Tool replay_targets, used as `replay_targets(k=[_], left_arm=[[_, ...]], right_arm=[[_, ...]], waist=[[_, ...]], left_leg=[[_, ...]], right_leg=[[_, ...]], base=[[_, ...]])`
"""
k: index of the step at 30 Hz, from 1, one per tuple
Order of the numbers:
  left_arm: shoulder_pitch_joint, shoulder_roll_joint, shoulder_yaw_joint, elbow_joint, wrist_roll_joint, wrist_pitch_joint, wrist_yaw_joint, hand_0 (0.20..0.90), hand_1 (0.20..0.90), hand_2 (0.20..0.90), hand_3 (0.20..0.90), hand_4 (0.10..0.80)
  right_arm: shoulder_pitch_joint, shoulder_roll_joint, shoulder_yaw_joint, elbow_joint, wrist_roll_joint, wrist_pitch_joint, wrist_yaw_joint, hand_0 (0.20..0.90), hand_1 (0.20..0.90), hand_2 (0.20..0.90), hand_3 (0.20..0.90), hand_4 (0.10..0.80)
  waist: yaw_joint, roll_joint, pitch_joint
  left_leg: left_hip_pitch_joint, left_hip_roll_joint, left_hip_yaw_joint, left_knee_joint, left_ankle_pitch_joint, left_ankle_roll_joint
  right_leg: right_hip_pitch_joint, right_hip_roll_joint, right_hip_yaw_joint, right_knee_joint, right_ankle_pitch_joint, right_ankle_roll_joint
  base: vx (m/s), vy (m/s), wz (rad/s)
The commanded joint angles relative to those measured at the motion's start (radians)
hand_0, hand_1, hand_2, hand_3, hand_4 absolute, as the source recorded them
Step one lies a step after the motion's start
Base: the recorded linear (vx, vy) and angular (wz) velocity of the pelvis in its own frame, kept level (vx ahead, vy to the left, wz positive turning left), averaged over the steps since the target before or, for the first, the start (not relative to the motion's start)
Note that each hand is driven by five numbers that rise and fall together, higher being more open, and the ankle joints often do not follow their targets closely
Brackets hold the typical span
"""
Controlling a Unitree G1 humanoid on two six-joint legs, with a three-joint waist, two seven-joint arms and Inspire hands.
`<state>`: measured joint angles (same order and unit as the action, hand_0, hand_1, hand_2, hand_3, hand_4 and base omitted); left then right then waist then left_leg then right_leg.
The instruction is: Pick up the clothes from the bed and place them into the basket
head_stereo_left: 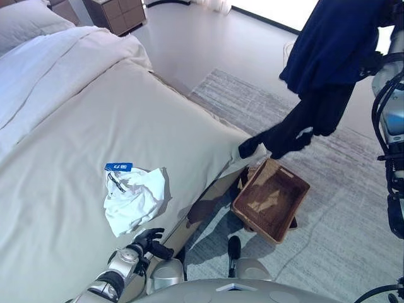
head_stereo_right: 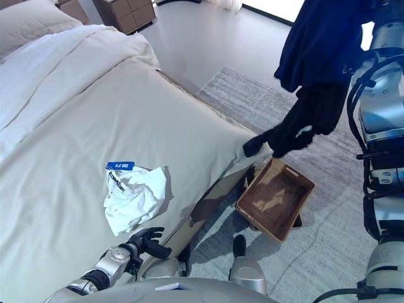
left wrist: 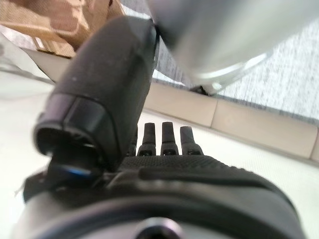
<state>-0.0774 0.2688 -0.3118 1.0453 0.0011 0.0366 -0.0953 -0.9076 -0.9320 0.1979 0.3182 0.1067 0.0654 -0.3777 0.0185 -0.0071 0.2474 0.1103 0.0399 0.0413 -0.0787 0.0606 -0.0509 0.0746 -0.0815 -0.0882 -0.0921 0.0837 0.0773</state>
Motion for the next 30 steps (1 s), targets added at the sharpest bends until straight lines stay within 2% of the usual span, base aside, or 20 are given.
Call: replay_targets(k=[1,5,9,13,17,23,27,30], left_arm=[[0.015,0.025,-0.096,0.064,0.021,-0.041,-0.019,0.9,0.9,0.9,0.9,0.8],[0.017,0.022,-0.119,0.082,0.017,-0.044,-0.015,0.9,0.9,0.9,0.9,0.8],[0.02,0.016,-0.126,0.088,0.003,-0.034,-0.001,0.9,0.9,0.9,0.9,0.8],[0.016,0.022,-0.121,0.109,-0.012,-0.023,0.012,0.9,0.9,0.9,0.9,0.8],[0.02,0.035,-0.105,0.117,-0.027,-0.006,0.016,0.9,0.9,0.9,0.9,0.8],[0.043,0.046,-0.069,0.131,-0.037,0.008,0.021,0.9,0.9,0.9,0.9,0.8],[0.05,0.053,-0.047,0.132,-0.024,0.025,0.008,0.9,0.9,0.9,0.9,0.8],[0.048,0.054,-0.055,0.139,-0.012,0.031,0.003,0.9,0.9,0.9,0.9,0.8]], right_arm=[[-0.198,-0.007,0.055,-0.152,0.128,-0.194,0.071,0.3,0.3,0.3,0.2,0.1],[-0.276,0.047,0.11,-0.147,0.152,-0.209,0.079,0.3,0.3,0.3,0.2,0.1],[-0.352,0.106,0.146,-0.129,0.115,-0.194,0.022,0.3,0.3,0.3,0.2,0.1],[-0.457,0.133,0.186,-0.086,0.06,-0.168,-0.143,0.3,0.3,0.3,0.2,0.1],[-0.553,0.11,0.206,-0.039,0.047,-0.154,-0.331,0.3,0.3,0.3,0.2,0.1],[-0.576,0.067,0.177,-0.042,0.062,-0.153,-0.489,0.3,0.3,0.3,0.2,0.1],[-0.552,0.072,0.157,-0.037,0.109,-0.127,-0.45,0.3,0.3,0.3,0.2,0.1],[-0.549,0.111,0.183,-0.007,0.112,-0.11,-0.36,0.3,0.3,0.3,0.2,0.1]], waist=[[0.057,-0.092,-0.147],[0.083,-0.101,-0.152],[0.118,-0.105,-0.155],[0.156,-0.113,-0.161],[0.185,-0.121,-0.172],[0.204,-0.123,-0.187],[0.218,-0.123,-0.196],[0.233,-0.124,-0.199]], left_leg=[[-0.01,-0.023,-0.031,0.095,-0.124,0.003],[-0.007,-0.023,-0.045,0.082,-0.112,-0.001],[-0.005,-0.027,-0.07,0.07,-0.1,-0.003],[-0.004,-0.032,-0.097,0.059,-0.09,-0.002],[-0.002,-0.041,-0.124,0.051,-0.088,0.002],[0.007,-0.052,-0.142,0.028,-0.081,0.008],[0.009,-0.057,-0.15,0.015,-0.078,0.009],[0.006,-0.063,-0.157,0.008,-0.074,0.014]], right_leg=[[0.041,0.015,-0.069,0.058,-0.093,-0.03],[0.054,0.014,-0.091,0.048,-0.091,-0.034],[0.071,0.01,-0.123,0.042,-0.094,-0.035],[0.086,0.005,-0.153,0.042,-0.099,-0.036],[0.098,0.0,-0.177,0.041,-0.105,-0.032],[0.11,-0.007,-0.197,0.034,-0.103,-0.023],[0.111,-0.014,-0.206,0.029,-0.1,-0.014],[0.109,-0.018,-0.215,0.027,-0.096,-0.011]], base=[[-0.02,0.018,0.03],[-0.013,0.043,0.06],[-0.001,0.063,0.24],[-0.003,0.07,0.33],[0.004,0.064,0.32],[0.014,0.064,0.22],[0.014,0.066,0.11],[0.008,0.04,0.06]])
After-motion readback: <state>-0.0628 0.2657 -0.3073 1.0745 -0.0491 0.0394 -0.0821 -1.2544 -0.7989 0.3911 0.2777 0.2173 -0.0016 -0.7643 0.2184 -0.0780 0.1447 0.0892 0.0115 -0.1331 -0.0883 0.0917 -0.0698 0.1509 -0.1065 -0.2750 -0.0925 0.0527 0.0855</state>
